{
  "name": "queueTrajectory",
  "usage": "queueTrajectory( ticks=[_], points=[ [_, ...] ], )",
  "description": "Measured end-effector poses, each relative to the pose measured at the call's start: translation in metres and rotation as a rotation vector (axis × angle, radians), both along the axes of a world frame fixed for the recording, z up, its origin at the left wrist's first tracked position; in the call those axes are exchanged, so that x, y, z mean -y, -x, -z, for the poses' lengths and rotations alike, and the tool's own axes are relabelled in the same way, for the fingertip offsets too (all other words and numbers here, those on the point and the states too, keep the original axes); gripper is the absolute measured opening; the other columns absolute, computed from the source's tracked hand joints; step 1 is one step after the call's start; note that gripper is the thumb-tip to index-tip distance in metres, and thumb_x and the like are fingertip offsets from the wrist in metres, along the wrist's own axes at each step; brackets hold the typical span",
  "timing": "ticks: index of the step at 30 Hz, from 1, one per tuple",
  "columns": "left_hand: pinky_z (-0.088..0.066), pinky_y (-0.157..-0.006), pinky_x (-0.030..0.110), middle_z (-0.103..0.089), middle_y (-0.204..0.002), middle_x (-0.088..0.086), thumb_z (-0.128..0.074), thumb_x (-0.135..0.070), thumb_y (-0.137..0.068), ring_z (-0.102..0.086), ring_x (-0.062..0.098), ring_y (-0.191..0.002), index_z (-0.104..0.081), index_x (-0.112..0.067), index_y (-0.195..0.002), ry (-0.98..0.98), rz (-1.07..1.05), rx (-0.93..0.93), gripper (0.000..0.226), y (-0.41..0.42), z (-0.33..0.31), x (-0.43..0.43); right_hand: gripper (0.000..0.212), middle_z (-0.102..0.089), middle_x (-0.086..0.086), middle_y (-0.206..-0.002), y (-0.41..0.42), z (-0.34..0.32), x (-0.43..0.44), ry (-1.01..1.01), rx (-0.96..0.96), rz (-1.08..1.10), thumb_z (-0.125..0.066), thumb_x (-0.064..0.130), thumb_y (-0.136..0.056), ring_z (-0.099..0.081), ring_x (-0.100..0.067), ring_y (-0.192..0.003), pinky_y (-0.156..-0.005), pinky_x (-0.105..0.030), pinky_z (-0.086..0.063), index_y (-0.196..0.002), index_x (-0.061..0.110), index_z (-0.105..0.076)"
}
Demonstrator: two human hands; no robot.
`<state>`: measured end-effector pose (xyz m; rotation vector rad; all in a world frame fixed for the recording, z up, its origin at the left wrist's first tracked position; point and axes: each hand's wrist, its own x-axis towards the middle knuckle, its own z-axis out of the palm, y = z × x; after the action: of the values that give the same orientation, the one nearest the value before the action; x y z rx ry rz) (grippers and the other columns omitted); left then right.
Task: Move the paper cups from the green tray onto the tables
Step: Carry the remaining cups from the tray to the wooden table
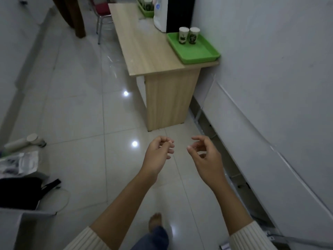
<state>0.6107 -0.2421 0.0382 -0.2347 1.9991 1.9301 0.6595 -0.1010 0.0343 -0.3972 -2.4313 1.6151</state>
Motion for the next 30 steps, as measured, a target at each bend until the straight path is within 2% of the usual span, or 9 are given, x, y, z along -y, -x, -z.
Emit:
queueTrajectory(
  ticks=[5,11,18,24,30],
  points=[
    [-0.047,-0.069,0.023,-0.063,-0.089,0.000,-0.047,-0.015,-0.095,-0.059,0.011,-0.078,-0.061,-0.015,-0.091,0.000,0.037,-0.036,0.014,0.097,-0.015,-0.033,0.023,-0.059,0.010,-0.087,0.091,-0.007,-0.031,0.004,0.001,0.012,-0.065,0.020,-0.088,-0.056,0.003,-0.081,-0.066,-0.011,-0.045,-0.107,0.030,-0.056],
    [-0.046,-0.068,0.023,-0.062,-0.086,0.000,-0.047,-0.011,-0.095,-0.056,0.010,-0.075,-0.059,-0.011,-0.092,0.002,0.035,-0.090,0.012,0.214,-0.017,-0.078,0.031,-0.062,0.011,-0.097,0.211,-0.006,-0.074,-0.011,-0.016,-0.005,-0.065,0.022,-0.088,-0.060,-0.008,-0.096,-0.080,-0.028,-0.050,-0.115,0.031,-0.055],
    [-0.044,-0.065,0.021,-0.061,-0.083,0.002,-0.048,-0.007,-0.093,-0.055,0.010,-0.073,-0.059,-0.013,-0.087,-0.007,-0.021,-0.045,0.014,0.335,-0.013,-0.145,0.031,-0.064,0.004,-0.097,0.340,-0.002,-0.142,-0.026,0.000,-0.046,-0.067,0.019,-0.086,-0.061,-0.011,-0.093,-0.075,-0.022,-0.048,-0.115,0.026,-0.058],
    [-0.041,-0.057,0.017,-0.057,-0.076,0.001,-0.047,-0.003,-0.093,-0.052,0.009,-0.066,-0.055,-0.014,-0.082,-0.014,-0.042,-0.040,0.017,0.436,-0.016,-0.190,0.032,-0.067,-0.001,-0.094,0.452,-0.001,-0.186,-0.060,-0.009,-0.074,-0.070,0.016,-0.083,-0.062,-0.015,-0.089,-0.075,-0.027,-0.050,-0.112,0.026,-0.059],
    [-0.045,-0.066,0.024,-0.059,-0.087,0.003,-0.047,-0.008,-0.093,-0.057,0.011,-0.073,-0.057,-0.008,-0.095,-0.019,0.000,-0.027,0.010,0.547,-0.007,-0.214,0.036,-0.064,0.000,-0.097,0.568,0.003,-0.206,-0.040,-0.009,-0.108,-0.071,0.014,-0.082,-0.061,-0.013,-0.091,-0.073,-0.025,-0.049,-0.113,0.026,-0.056]
  ],
)
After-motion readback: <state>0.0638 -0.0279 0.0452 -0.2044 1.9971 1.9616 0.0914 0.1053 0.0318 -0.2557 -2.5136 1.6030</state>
